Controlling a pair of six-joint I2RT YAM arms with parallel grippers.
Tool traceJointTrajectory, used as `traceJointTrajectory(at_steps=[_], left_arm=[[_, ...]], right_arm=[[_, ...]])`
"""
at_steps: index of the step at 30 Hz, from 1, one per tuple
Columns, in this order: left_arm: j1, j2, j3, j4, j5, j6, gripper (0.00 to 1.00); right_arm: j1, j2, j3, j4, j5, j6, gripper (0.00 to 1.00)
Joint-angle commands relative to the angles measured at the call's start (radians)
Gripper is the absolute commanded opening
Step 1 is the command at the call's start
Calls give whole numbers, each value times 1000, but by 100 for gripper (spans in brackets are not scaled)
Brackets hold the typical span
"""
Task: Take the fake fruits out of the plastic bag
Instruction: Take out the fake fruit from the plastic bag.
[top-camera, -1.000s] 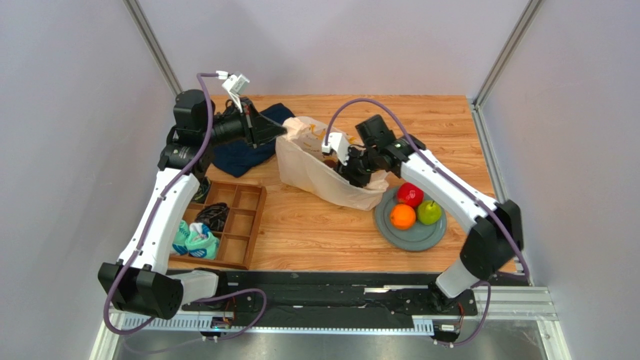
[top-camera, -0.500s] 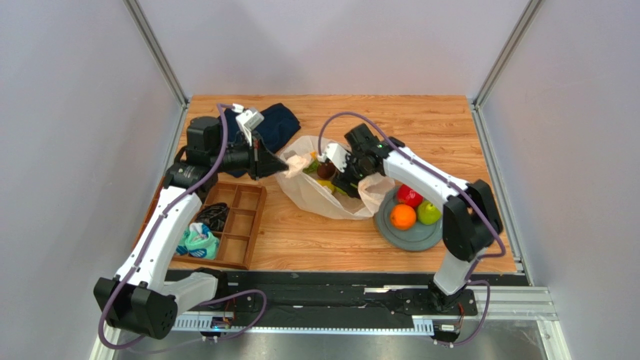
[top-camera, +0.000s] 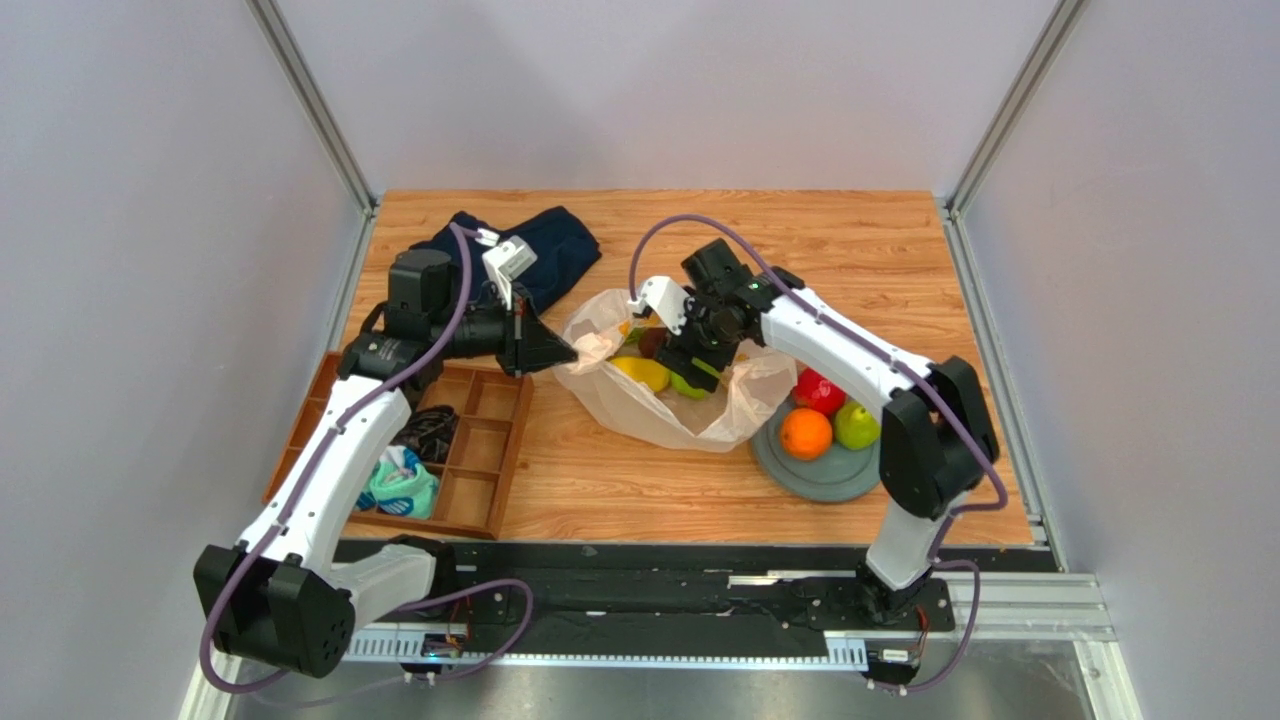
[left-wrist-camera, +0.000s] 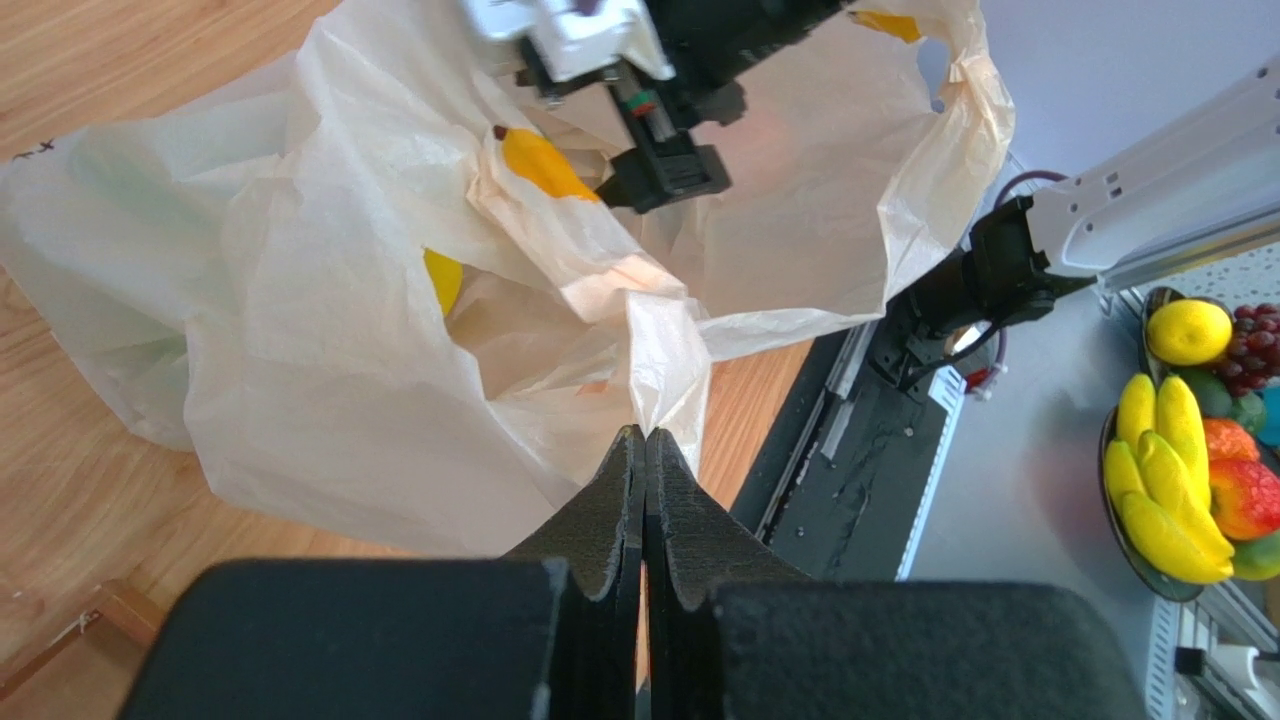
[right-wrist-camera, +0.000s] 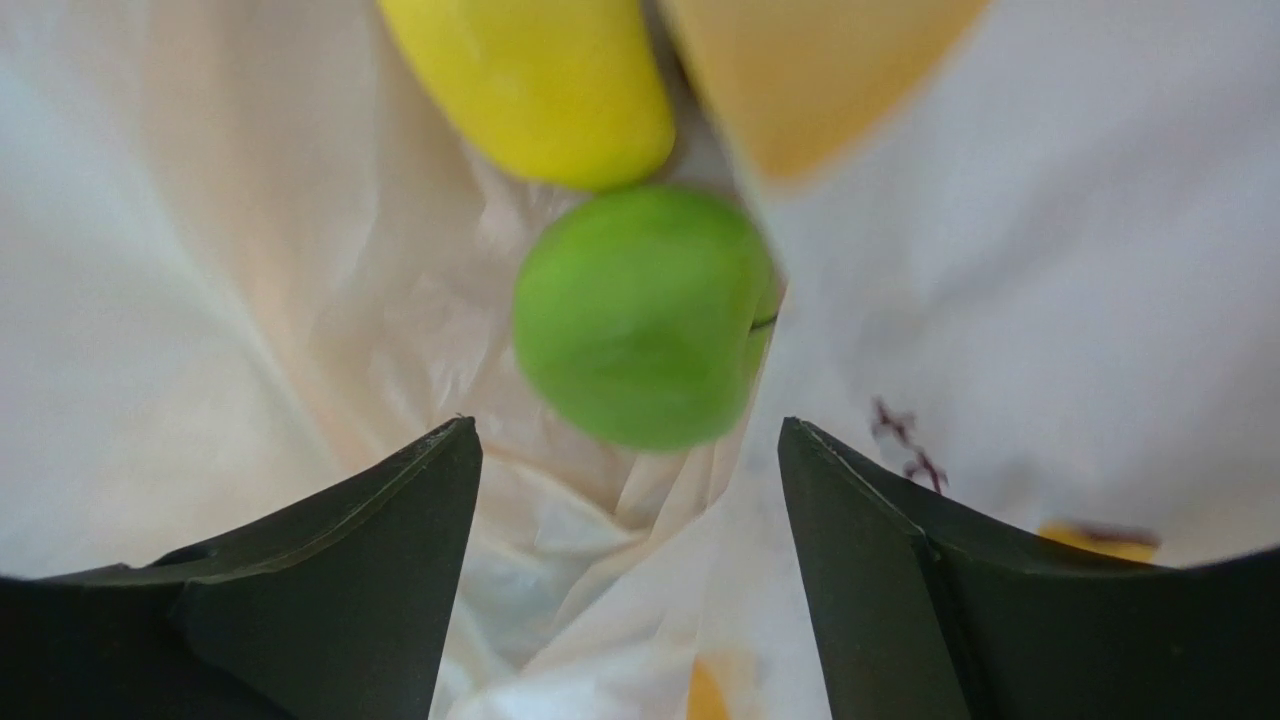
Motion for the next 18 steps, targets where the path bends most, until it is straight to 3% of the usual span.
traceJointTrajectory(at_steps=[1, 8, 10, 12, 15, 18], left_arm=[[-3, 1, 39, 49, 22, 7, 0], [-3, 8, 36, 72, 16, 1, 0], [-4, 17, 42, 72, 14, 0, 0], [-4, 23, 48, 72, 16, 0, 0], [-4, 35, 57, 72, 8, 1, 0], [-4, 54, 70, 76, 2, 3, 0]], right_arm=[[-3, 121, 125, -25, 30, 45, 81], [-1, 207, 139, -36, 18, 6, 85], [-3, 216, 145, -35, 24, 5, 77], [-3, 203, 142, -24, 27, 5, 61], [-9, 120, 124, 17, -16, -17, 46], [-10, 11, 153, -12, -140, -41, 42]])
